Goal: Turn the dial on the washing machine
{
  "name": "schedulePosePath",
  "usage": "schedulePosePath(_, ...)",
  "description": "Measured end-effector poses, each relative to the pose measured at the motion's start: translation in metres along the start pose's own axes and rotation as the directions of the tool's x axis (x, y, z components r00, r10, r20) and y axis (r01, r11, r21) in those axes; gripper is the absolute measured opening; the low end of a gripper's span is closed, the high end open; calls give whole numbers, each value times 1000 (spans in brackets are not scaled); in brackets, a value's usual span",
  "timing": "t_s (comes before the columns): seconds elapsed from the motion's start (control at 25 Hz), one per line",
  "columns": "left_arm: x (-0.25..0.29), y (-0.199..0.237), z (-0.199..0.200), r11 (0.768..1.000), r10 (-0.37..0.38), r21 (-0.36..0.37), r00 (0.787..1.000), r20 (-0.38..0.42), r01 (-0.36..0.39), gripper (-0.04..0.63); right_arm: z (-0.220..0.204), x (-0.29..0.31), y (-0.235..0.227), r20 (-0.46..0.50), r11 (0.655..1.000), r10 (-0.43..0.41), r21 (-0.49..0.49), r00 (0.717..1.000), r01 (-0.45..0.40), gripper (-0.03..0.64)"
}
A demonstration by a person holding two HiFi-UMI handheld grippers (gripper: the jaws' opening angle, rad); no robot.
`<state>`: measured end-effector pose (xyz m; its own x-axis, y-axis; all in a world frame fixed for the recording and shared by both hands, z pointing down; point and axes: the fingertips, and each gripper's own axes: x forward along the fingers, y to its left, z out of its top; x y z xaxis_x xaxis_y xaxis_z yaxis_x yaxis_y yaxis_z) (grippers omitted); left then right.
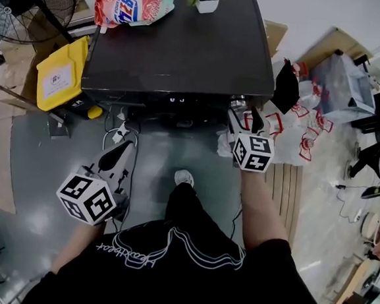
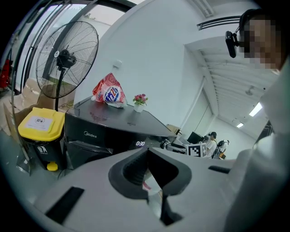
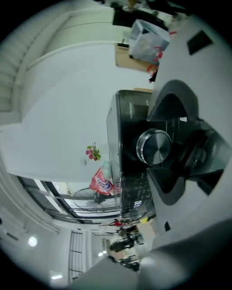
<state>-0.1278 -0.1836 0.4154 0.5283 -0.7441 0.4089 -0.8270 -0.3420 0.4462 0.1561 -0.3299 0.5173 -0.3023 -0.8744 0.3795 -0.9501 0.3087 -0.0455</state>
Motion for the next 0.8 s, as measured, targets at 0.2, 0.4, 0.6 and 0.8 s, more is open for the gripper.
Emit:
schedulePosePath(0.2,-1,0,-3,1000,4,0,1000,-5,-4,6,2,-1,14,-6,962,-45,-269,999,42,330)
schedulePosePath(0.4,-3,4,-6,1000,15,-2,1000,-14,-15,6,0,4,17,-15,859,-156,-496,988,128,318)
schedulePosePath(0.6,0,5,-14,1000,21,-11,999,-24,-22,6,-2,7,19,13,772,-184,-617,983,153,308)
schedulePosePath(0.8,-1,6,-17,999,30,-12,999,-33,-30,6,-8,13,21,9,754,-196,-637,981,157,298)
